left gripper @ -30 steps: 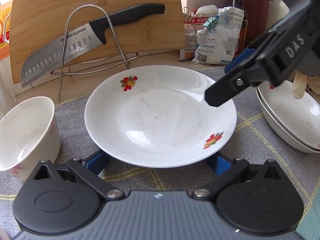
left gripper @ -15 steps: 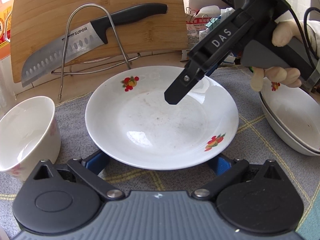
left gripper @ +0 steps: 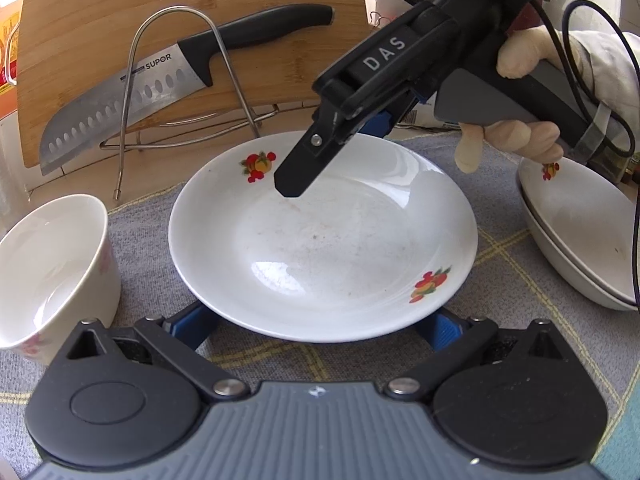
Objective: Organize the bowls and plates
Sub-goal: 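Hold the plate with the left tool while the right tool scrapes its surface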
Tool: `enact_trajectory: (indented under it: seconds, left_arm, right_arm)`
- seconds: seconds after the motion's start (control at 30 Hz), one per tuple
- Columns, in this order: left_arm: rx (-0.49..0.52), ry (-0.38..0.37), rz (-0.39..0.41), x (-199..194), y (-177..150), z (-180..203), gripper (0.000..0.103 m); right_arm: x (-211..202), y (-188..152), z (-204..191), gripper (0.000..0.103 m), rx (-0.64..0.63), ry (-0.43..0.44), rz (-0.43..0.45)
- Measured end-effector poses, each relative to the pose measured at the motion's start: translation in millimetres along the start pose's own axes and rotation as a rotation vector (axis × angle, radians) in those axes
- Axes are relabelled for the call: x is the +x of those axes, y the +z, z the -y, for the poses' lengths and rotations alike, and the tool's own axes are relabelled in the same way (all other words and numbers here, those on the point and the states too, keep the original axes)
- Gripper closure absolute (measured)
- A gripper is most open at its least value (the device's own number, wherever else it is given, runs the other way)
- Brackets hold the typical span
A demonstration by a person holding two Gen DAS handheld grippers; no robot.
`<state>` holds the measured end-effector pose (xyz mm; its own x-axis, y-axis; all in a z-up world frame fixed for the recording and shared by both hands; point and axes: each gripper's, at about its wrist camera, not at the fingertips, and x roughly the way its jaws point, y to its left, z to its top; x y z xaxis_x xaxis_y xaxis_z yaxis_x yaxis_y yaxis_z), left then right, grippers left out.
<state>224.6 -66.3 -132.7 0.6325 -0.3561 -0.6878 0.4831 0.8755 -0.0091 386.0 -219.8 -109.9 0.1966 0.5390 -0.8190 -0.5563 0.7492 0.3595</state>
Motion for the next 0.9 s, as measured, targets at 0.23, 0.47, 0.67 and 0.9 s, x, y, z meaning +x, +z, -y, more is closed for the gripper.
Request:
enact_trajectory:
  seconds: [0.23,0.47,0.67,0.9]
  left_arm:
    - [0.021,-0.017,0.002,0.0,-0.4,-0.6,0.000]
    - [0.036,-0.023,0.007,-1.7,-1.1,1.4,0.000]
    - [0.038,-0.023,0.007,-3.6,-1.5,3.2,0.000]
    - [0.041,-0.016,0.006,-4.5,-0.2,4.0,0.000]
  right_arm:
    - [1.1,4.6,4.4,0.000,0.010,0.034,0.008]
    - [2.8,7.0,3.0,0.000,0.005,0.050,0.008]
    - [2.8,6.8,2.7,0.000,0.009,0.049,0.007]
    - [1.6,5.6,0.3,0.000,0.006,0.046,0.003]
